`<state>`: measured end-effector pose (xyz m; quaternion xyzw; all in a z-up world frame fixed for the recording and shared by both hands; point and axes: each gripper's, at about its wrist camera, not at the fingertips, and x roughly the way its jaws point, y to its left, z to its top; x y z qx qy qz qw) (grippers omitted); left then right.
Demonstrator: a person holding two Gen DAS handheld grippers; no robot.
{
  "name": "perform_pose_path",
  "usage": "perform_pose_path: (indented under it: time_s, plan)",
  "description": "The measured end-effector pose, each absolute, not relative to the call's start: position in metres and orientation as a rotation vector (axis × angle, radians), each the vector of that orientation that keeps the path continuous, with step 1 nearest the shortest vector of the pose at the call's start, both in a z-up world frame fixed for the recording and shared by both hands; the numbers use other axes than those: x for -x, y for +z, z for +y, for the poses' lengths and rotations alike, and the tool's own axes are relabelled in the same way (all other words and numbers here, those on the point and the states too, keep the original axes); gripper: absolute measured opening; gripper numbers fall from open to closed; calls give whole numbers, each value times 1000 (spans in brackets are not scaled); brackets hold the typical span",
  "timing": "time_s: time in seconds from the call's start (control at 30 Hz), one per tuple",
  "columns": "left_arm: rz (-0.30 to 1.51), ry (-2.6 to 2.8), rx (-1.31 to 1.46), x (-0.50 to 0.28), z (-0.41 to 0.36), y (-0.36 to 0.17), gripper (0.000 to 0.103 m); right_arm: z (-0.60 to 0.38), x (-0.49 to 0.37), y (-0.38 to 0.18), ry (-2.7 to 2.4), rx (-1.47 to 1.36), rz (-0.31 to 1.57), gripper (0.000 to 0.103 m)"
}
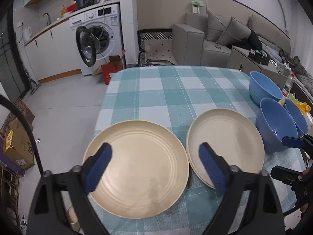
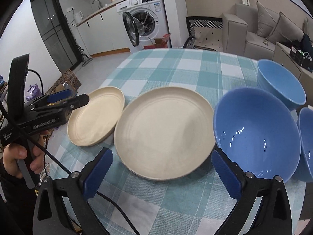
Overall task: Organize plates and bowls
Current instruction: 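Move both tools toward the remaining cream plates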
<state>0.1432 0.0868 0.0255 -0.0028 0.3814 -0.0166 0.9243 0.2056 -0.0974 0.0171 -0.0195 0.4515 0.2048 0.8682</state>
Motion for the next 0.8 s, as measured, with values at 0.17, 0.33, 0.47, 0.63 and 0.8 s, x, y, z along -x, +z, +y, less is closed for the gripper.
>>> perform_pose_path:
  time_s: [0.17,0.33,0.47,0.63,0.8]
  plan:
    - [752,15,38,-131,106,38,100,-88,-213,33,476,40,914,103]
    - [740,61,82,-123,127,41,100,-74,-223,51,536,22,887,103]
    - [727,96,101,-113,142,43,100,-59,-231,63,570,47,867,103]
    - [725,139,114,-106,159,45,100,-41,-237,73,614,66,850,103]
    - [723,169,126,-104,171,45,100,-21,-248,72,649,73,864,103]
